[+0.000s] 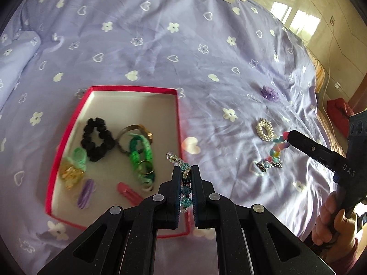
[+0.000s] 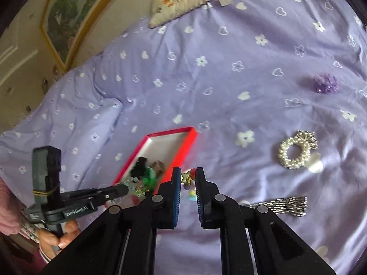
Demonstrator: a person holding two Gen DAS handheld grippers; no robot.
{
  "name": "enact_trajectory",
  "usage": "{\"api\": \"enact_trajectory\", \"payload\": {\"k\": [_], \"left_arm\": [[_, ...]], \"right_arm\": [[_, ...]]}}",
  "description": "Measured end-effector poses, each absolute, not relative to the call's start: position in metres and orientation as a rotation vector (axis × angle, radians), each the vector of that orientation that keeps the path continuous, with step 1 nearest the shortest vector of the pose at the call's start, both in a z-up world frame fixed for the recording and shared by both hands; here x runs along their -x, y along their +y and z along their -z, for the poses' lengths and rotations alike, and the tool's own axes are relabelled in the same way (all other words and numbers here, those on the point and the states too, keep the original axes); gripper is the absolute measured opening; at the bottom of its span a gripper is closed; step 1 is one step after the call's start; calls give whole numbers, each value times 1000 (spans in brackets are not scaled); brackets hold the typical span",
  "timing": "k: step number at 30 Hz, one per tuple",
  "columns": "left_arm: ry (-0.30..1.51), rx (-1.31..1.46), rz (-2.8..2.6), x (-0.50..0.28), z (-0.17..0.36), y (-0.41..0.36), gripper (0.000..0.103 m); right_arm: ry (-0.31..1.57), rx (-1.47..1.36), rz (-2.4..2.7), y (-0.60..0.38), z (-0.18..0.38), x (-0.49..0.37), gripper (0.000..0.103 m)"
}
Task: Organize jewelry
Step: 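Carry both beaded bracelets over the box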
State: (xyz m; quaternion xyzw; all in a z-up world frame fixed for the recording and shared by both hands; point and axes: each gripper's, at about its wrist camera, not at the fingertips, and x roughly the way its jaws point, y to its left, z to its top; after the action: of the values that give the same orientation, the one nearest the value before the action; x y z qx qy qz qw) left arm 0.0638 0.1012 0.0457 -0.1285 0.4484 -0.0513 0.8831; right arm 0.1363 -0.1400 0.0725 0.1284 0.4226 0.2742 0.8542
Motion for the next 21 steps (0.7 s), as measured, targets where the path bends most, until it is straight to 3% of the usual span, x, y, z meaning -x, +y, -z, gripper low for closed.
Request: {"api": "enact_trajectory", "payload": {"k": [21], "left_arm": [[907, 340, -14, -28, -47, 175, 7]], "right_arm": [[961, -190, -698, -59, -59, -126, 12]]}}
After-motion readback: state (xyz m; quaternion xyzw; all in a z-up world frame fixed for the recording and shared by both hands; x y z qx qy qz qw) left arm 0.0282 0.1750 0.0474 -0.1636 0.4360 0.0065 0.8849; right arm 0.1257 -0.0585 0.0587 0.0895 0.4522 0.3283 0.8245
